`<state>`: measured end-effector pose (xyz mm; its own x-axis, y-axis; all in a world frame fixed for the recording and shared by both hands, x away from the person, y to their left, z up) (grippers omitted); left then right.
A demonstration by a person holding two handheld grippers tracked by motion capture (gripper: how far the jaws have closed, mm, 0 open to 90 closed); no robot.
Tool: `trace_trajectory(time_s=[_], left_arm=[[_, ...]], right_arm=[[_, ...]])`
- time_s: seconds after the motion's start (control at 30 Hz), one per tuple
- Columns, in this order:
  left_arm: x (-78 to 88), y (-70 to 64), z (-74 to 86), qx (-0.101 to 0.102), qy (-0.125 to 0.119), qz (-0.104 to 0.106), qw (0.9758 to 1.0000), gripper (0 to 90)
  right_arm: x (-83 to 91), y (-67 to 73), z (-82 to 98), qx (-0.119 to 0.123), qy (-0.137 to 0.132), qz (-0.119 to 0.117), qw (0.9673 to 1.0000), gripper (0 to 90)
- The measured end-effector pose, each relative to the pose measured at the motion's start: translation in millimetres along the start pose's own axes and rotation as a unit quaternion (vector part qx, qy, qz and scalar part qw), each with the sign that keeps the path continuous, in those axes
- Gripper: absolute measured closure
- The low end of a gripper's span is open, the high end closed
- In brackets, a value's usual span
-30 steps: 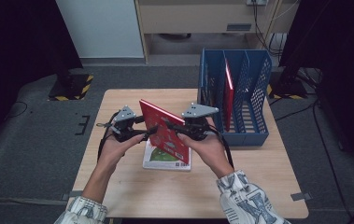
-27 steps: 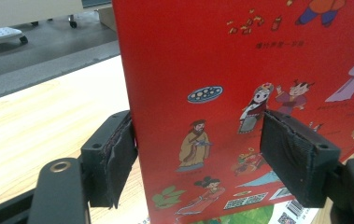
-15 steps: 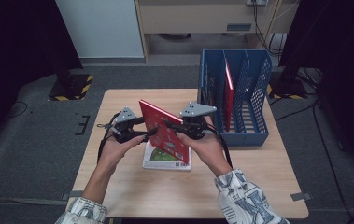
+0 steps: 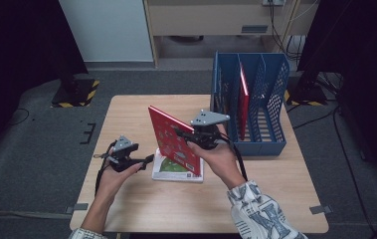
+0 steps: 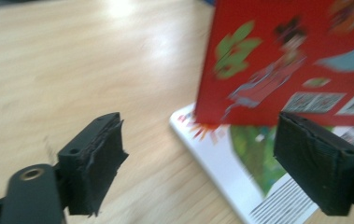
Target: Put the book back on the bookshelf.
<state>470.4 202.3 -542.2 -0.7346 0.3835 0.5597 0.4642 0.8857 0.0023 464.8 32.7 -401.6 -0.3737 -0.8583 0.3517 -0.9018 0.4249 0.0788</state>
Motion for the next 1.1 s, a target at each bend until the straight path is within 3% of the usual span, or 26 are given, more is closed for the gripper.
trace_trajectory(time_s=[0.23,0.33,0.5,0.57,0.73,0.87,0.97,1.1], left_arm=[[-1.4,22.1,20.7,-0.002,0.029,-0.034,0.999,8.8],[-1.3,31.0,25.3,0.009,0.032,-0.045,0.9984,6.8],[-3.3,37.6,36.3,-0.006,0.061,-0.06,0.9963,5.7],[-3.6,39.6,38.0,-0.002,0.062,-0.064,0.996,5.7],[-5.9,46.6,48.7,0.001,0.09,-0.078,0.9929,5.0],[-7.6,50.4,59.2,0.001,0.121,-0.092,0.9883,4.9],[-9.1,52.1,63.9,0.006,0.133,-0.098,0.9862,4.9],[-10.4,52.8,66.9,0.005,0.138,-0.103,0.9851,5.2]], right_arm=[[-0.4,-3.1,-1.9,-0.012,-0.01,0.0,0.9999,79.4],[-0.6,-5.7,-3.1,-0.018,-0.013,0.001,0.9998,79.4],[0.6,-9.6,-5.5,-0.023,-0.015,0.012,0.9995,79.3],[2.4,-10.3,-7.1,-0.02,-0.016,0.016,0.9995,79.4],[10.7,-12.1,-10.8,-0.023,-0.019,0.023,0.9993,79.4],[16.9,-13.2,-11.9,-0.021,-0.019,0.026,0.9993,79.3],[21.4,-13.5,-12.1,-0.023,-0.021,0.028,0.9991,79.4],[26.3,-12.5,-10.8,-0.021,-0.021,0.03,0.9991,79.4]])
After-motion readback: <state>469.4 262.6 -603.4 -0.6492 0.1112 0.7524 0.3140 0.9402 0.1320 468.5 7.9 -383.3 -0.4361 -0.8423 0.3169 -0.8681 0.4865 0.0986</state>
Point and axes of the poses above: each handheld gripper's, and its own axes: x roughly backward along the jaws, z roughly out of its underside, y roughly to its left, the point moved 10 cm from there along -x, roughly forward along the jaws, and after that the axes turned 10 degrees about -z, right-handed, at the moved point
